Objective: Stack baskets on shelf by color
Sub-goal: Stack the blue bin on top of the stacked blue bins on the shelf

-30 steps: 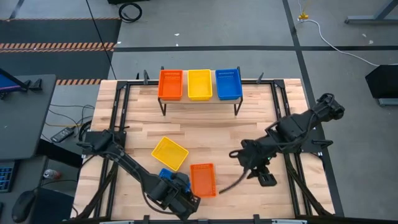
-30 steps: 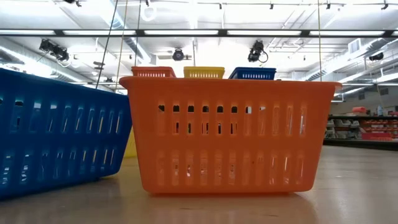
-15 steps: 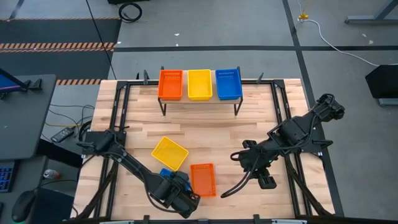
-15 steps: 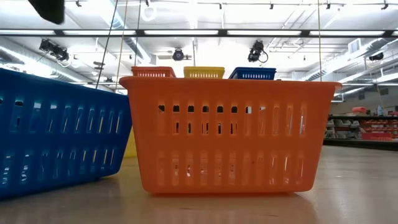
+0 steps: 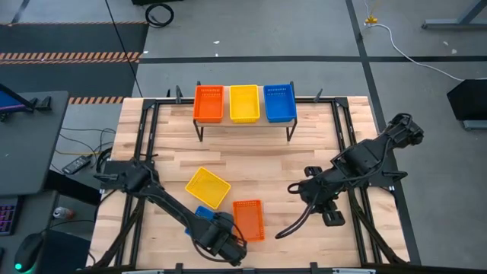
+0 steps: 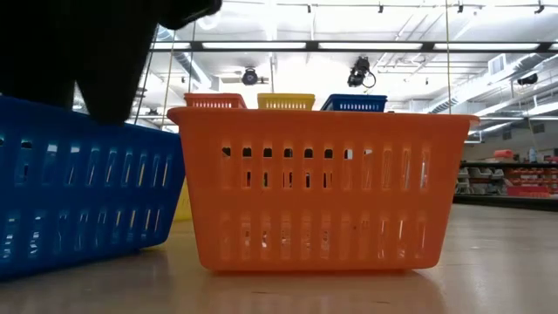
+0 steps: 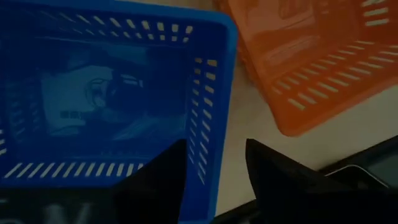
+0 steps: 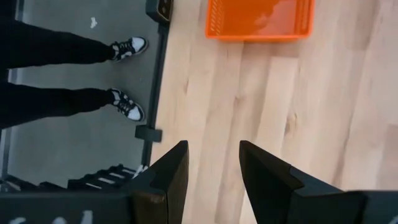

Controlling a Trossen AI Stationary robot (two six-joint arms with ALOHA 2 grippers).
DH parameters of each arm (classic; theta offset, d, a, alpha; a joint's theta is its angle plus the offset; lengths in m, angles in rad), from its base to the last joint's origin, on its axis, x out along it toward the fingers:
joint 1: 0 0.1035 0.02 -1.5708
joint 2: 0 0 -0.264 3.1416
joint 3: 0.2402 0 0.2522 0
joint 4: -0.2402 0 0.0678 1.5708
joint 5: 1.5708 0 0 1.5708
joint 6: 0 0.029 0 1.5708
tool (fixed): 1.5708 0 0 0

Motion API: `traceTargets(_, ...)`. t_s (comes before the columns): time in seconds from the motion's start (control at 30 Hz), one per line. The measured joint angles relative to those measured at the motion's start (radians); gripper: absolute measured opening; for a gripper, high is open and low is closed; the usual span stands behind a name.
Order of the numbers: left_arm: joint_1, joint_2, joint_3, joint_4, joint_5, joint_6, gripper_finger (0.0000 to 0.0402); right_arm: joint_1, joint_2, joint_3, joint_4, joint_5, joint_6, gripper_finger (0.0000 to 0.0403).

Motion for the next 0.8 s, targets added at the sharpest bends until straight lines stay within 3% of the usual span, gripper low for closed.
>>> traceTargets(0.17, 0.007, 0.020, 0.000, 0.013, -0.002, 0.027, 0.0144, 0.000, -0.048, 0.000, -0.038, 0.037, 0.018, 0.0149)
traceTargets(0.37, 0.011, 0.027, 0.000, 0.024, -0.002, 0.074, 0.0021, -0.021, -0.109, 0.000, -0.043, 0.088, 0.057, 0.0149)
traceTargets(0.57, 0.013, 0.027, 0.012, 0.017, 0.021, 0.125, 0.0015, -0.039, -0.141, 0.000, -0.043, 0.159, 0.078, 0.0149)
traceTargets(0.8, 0.003, 0.027, 0.137, -0.069, 0.028, 0.204, 0.0014, -0.042, -0.142, 0.000, -0.045, 0.216, 0.073, 0.0149)
